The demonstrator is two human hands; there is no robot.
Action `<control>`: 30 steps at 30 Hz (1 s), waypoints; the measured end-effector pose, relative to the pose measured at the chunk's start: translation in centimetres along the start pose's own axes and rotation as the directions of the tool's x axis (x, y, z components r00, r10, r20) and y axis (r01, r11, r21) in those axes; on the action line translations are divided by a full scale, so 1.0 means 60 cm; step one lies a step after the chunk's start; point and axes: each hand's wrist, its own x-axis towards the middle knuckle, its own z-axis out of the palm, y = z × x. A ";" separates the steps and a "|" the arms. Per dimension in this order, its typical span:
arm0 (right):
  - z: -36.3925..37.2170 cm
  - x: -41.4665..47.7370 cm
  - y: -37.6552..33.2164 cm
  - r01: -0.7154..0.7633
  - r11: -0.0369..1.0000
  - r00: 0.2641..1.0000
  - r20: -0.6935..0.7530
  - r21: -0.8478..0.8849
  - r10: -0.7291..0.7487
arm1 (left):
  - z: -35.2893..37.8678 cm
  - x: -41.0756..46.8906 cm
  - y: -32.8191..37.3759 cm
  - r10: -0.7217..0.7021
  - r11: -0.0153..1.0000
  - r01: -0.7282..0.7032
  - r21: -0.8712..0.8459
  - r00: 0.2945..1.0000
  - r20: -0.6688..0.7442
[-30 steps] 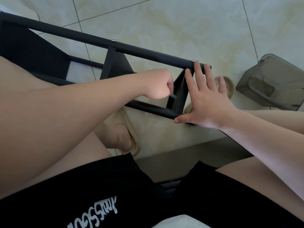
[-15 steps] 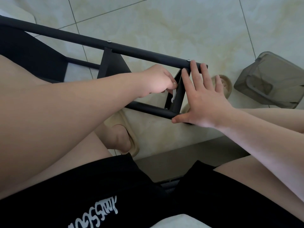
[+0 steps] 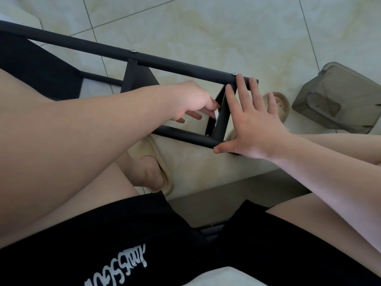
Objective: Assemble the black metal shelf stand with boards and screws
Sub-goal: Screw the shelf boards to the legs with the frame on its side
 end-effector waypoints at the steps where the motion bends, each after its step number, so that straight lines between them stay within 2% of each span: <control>1: 0.000 0.000 0.000 -0.001 1.000 1.000 -0.001 0.000 0.001 | -0.001 0.001 0.000 -0.004 1.000 0.004 0.005 1.000 0.015; 12: 0.000 0.000 0.002 0.004 1.000 1.000 -0.004 0.002 -0.004 | 0.000 0.011 -0.006 0.023 1.000 -0.023 0.002 0.997 0.076; 17: 0.002 0.001 0.002 0.003 1.000 1.000 -0.008 0.001 -0.003 | -0.001 0.008 -0.003 0.050 0.998 -0.052 0.040 0.998 0.043; 21: 0.004 0.002 0.001 0.003 1.000 1.000 -0.013 0.001 -0.003 | 0.002 0.010 -0.001 0.081 0.996 -0.080 -0.035 0.997 0.004; 30: 0.005 0.002 0.003 -0.001 1.000 1.000 -0.016 0.003 0.001 | 0.009 0.017 -0.004 0.018 1.000 -0.016 -0.027 0.998 0.054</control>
